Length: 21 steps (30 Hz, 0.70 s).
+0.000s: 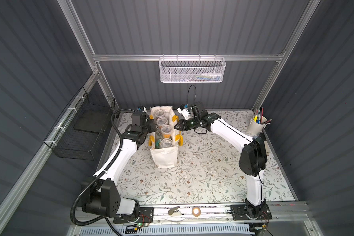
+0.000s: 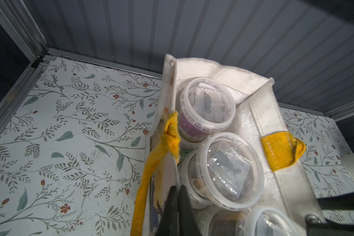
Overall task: Take out the seed jars from the canvas bag
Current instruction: Adjust the canvas bag at the center of the board.
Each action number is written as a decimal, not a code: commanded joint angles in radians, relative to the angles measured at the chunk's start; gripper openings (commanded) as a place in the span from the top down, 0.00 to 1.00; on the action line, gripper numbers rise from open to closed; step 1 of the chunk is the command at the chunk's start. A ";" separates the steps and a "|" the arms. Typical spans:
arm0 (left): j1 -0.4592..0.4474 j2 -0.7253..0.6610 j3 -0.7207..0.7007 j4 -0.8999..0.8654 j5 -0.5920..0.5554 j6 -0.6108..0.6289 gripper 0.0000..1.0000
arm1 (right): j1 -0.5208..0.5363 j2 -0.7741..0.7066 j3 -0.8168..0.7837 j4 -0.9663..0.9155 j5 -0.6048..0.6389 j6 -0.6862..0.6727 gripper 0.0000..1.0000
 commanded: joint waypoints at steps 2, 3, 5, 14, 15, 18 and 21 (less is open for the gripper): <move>0.003 -0.045 -0.025 -0.060 0.065 -0.026 1.00 | -0.002 -0.017 -0.038 -0.005 -0.056 -0.022 0.89; 0.003 -0.049 -0.030 -0.062 0.079 -0.032 1.00 | -0.003 -0.029 -0.051 -0.008 -0.057 -0.028 0.94; 0.003 -0.061 -0.040 -0.061 0.112 -0.046 1.00 | -0.001 -0.056 -0.073 -0.015 -0.050 -0.038 0.98; 0.001 -0.132 -0.084 -0.086 0.172 -0.084 1.00 | 0.000 -0.200 -0.205 -0.033 -0.059 -0.052 1.00; 0.001 -0.139 -0.085 -0.093 0.176 -0.084 1.00 | -0.001 -0.212 -0.217 -0.038 -0.055 -0.054 0.99; 0.001 -0.168 -0.098 -0.111 0.189 -0.090 1.00 | 0.000 -0.246 -0.245 -0.060 -0.044 -0.065 0.97; 0.001 -0.189 -0.108 -0.120 0.205 -0.096 1.00 | 0.000 -0.278 -0.264 -0.064 -0.032 -0.060 0.81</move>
